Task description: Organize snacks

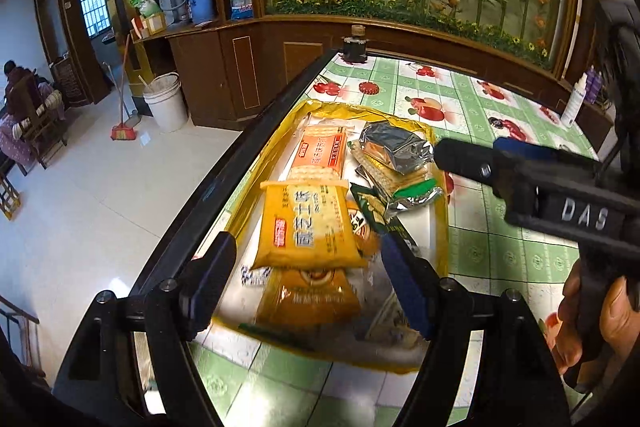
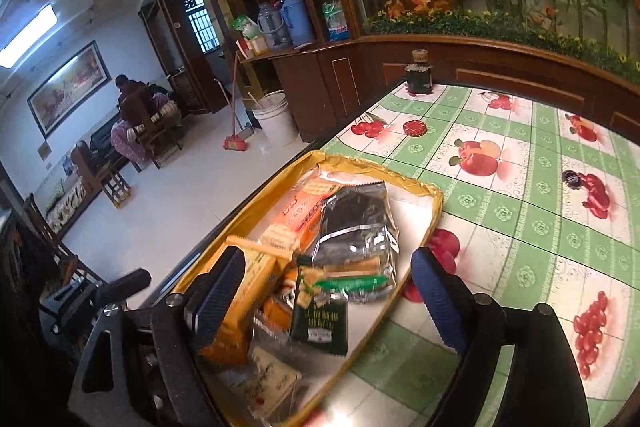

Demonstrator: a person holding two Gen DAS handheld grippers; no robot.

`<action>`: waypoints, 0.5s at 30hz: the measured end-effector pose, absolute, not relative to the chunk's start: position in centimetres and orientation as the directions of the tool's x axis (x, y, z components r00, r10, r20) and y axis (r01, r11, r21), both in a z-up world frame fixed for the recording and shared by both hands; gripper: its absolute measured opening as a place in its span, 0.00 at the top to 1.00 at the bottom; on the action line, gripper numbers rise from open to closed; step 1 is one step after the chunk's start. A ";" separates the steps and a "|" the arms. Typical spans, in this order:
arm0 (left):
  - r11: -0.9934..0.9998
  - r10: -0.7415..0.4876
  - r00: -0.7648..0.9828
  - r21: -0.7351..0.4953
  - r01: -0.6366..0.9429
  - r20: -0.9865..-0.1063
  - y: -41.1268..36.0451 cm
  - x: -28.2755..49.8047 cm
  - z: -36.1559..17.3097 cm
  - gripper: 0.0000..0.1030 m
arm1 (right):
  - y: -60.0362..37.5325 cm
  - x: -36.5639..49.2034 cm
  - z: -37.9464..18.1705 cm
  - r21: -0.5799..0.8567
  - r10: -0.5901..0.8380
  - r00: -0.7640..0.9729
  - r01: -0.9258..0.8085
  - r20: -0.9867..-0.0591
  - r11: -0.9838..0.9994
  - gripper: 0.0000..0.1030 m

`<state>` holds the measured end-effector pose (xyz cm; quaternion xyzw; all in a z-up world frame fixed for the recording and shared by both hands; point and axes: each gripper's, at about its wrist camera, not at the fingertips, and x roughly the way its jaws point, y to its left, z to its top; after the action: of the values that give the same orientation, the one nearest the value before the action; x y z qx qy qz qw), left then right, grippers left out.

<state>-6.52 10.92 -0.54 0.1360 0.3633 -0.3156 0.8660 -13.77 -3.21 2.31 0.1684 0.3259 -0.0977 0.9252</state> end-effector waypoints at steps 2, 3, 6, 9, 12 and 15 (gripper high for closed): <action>0.767 -0.457 0.532 -0.013 0.641 -0.713 11.7 -6.9 -0.3 0.27 | -2.3 -14.8 2.2 0.227 -0.073 0.765 0.279 -0.640 0.933 0.15; 0.767 -0.462 0.528 -0.022 0.641 -0.713 12.0 -7.1 -0.2 0.27 | -2.0 -15.2 2.1 0.226 -0.066 0.766 0.269 -0.640 0.936 0.15; 0.758 -0.476 0.514 -0.037 0.651 -0.713 12.7 -7.9 0.0 0.27 | -1.3 -16.7 1.6 0.226 -0.043 0.762 0.246 -0.646 0.943 0.15; 0.746 -0.488 0.502 -0.042 0.664 -0.714 13.1 -8.9 0.1 0.27 | -0.9 -17.9 0.9 0.205 -0.050 0.745 0.247 -0.665 0.947 0.15; 0.728 -0.505 0.486 -0.048 0.684 -0.713 13.3 -9.9 0.3 0.27 | -0.5 -19.0 0.3 0.201 -0.047 0.736 0.244 -0.675 0.949 0.15; 0.716 -0.513 0.483 -0.044 0.697 -0.709 13.7 -11.0 0.5 0.27 | -0.2 -20.0 0.1 0.198 -0.033 0.737 0.224 -0.675 0.954 0.15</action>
<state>-11.05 13.68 0.52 0.1260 0.3636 -0.3551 0.8519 -19.99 -0.19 0.05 0.1341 0.3561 -0.0697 0.9221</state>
